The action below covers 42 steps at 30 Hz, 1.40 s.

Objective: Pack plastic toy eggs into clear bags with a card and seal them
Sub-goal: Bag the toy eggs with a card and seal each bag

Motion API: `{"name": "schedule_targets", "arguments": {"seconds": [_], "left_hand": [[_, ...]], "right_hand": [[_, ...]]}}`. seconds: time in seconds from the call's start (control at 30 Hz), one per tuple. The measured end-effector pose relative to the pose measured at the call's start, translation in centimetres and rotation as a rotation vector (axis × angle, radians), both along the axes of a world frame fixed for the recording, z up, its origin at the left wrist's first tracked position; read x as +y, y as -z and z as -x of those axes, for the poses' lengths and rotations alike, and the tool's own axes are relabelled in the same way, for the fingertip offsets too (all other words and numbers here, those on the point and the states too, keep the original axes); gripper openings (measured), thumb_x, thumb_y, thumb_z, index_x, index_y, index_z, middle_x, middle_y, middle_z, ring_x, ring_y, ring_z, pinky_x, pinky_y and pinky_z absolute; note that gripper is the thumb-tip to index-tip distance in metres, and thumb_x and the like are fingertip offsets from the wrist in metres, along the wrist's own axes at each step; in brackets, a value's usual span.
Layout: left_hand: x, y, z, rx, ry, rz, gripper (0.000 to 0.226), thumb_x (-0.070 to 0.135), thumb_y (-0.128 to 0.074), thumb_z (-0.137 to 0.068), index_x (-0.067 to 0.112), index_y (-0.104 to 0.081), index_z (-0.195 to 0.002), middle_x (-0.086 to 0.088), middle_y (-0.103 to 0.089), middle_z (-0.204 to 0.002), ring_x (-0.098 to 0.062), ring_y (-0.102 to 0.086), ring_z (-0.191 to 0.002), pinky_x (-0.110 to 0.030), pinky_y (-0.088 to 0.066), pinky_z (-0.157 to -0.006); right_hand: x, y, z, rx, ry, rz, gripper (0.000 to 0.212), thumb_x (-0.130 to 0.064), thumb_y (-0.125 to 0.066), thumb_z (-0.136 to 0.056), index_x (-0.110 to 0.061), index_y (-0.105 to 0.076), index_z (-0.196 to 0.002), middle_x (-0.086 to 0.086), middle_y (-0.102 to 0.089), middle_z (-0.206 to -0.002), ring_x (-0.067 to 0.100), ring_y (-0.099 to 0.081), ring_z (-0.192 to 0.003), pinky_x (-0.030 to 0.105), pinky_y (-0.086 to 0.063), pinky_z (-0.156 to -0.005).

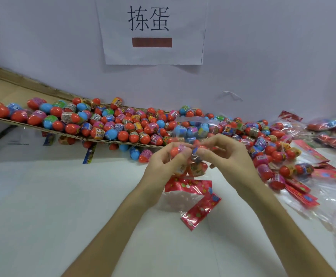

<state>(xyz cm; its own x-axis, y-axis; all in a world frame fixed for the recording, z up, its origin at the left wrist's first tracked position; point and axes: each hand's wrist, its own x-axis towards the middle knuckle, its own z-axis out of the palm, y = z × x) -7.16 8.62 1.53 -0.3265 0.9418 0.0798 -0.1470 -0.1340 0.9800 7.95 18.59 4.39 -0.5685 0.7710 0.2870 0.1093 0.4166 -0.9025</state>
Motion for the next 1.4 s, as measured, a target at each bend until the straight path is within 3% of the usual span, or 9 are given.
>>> {"name": "schedule_targets", "arguments": {"seconds": [0.2, 0.33, 0.47, 0.7, 0.97, 1.1, 1.2, 1.3, 1.4], "left_hand": [[0.1, -0.1, 0.1, 0.061, -0.146, -0.052, 0.026, 0.041, -0.068, -0.086, 0.022, -0.081, -0.097, 0.002, -0.078, -0.106, -0.016, -0.073, -0.103, -0.03, -0.062, -0.08], [0.1, 0.0, -0.1, 0.061, -0.183, -0.07, 0.015, 0.028, -0.07, -0.094, 0.027, -0.083, -0.086, 0.0, -0.078, -0.091, -0.013, -0.073, -0.09, -0.023, -0.057, -0.073], [0.1, -0.2, 0.1, 0.102, -0.157, -0.067, 0.019, 0.029, -0.066, -0.088, 0.022, -0.08, -0.077, -0.013, -0.076, -0.09, -0.021, -0.069, -0.086, -0.027, -0.055, -0.073], [0.0, -0.5, 0.1, 0.018, -0.274, -0.07, 0.029, 0.038, -0.063, -0.094, 0.017, -0.079, -0.107, -0.004, -0.08, -0.1, -0.025, -0.077, -0.093, -0.035, -0.065, -0.075], [-0.1, -0.7, 0.6, -0.066, -0.184, -0.001, 0.017, 0.015, -0.064, -0.098, 0.014, -0.079, -0.108, -0.007, -0.079, -0.108, -0.02, -0.074, -0.106, -0.024, -0.06, -0.073], [-0.1, -0.9, 0.2, -0.05, -0.24, -0.036, 0.016, 0.032, -0.068, -0.091, 0.026, -0.083, -0.089, -0.002, -0.08, -0.097, -0.018, -0.077, -0.09, -0.021, -0.058, -0.064], [0.1, -0.7, 0.2, -0.002, -0.334, -0.062, 0.026, 0.028, -0.061, -0.101, 0.029, -0.082, -0.085, 0.0, -0.08, -0.093, -0.017, -0.077, -0.087, -0.022, -0.059, -0.062], [0.2, -0.4, 0.4, 0.029, -0.402, -0.064, 0.029, 0.027, -0.055, -0.106, 0.023, -0.08, -0.094, -0.001, -0.081, -0.092, -0.017, -0.078, -0.089, -0.025, -0.061, -0.069], [0.2, -0.3, 0.4, 0.057, -0.441, -0.068, 0.028, 0.027, -0.054, -0.107, 0.026, -0.08, -0.096, 0.001, -0.081, -0.091, -0.014, -0.078, -0.09, -0.032, -0.061, -0.081]], "right_hand": [[-0.3, -0.1, 0.3, 0.124, -0.081, 0.252, 0.026, 0.007, -0.072, -0.081, -0.012, -0.066, -0.063, -0.001, -0.069, -0.073, 0.014, -0.065, -0.068, 0.024, -0.048, -0.051], [-0.4, -0.3, 0.3, 0.137, -0.064, 0.268, 0.025, 0.006, -0.069, -0.082, -0.008, -0.066, -0.061, 0.0, -0.067, -0.07, 0.012, -0.062, -0.066, 0.024, -0.045, -0.049], [-0.2, 0.0, 0.2, 0.094, -0.075, 0.227, 0.034, -0.002, -0.069, -0.089, -0.019, -0.067, -0.06, -0.003, -0.065, -0.063, 0.006, -0.061, -0.06, 0.02, -0.043, -0.047], [-0.6, 0.3, 0.9, 0.024, 0.022, 0.148, 0.023, -0.025, -0.064, -0.099, -0.029, -0.077, -0.08, -0.008, -0.076, -0.08, 0.009, -0.072, -0.073, 0.018, -0.054, -0.054], [-0.5, 0.3, 0.8, 0.051, 0.09, 0.113, 0.02, -0.018, -0.065, -0.098, -0.029, -0.078, -0.087, -0.009, -0.076, -0.083, 0.008, -0.071, -0.077, 0.019, -0.056, -0.058], [-0.5, 0.6, 0.8, 0.015, 0.115, 0.077, 0.022, -0.014, -0.066, -0.097, -0.03, -0.076, -0.085, -0.01, -0.075, -0.082, 0.006, -0.068, -0.074, 0.017, -0.054, -0.056], [-0.5, 0.9, 0.9, 0.023, 0.112, 0.046, 0.021, -0.013, -0.068, -0.096, -0.03, -0.076, -0.087, -0.011, -0.075, -0.081, 0.007, -0.07, -0.072, 0.018, -0.055, -0.056], [-0.4, 1.1, 1.0, 0.032, 0.117, 0.041, 0.016, -0.014, -0.066, -0.097, -0.027, -0.075, -0.096, -0.01, -0.076, -0.08, 0.013, -0.073, -0.069, 0.023, -0.058, -0.058], [-0.2, 1.4, 1.1, 0.021, 0.107, 0.039, 0.021, -0.013, -0.066, -0.097, -0.03, -0.076, -0.089, -0.01, -0.076, -0.08, 0.013, -0.073, -0.068, 0.023, -0.059, -0.059]]}}
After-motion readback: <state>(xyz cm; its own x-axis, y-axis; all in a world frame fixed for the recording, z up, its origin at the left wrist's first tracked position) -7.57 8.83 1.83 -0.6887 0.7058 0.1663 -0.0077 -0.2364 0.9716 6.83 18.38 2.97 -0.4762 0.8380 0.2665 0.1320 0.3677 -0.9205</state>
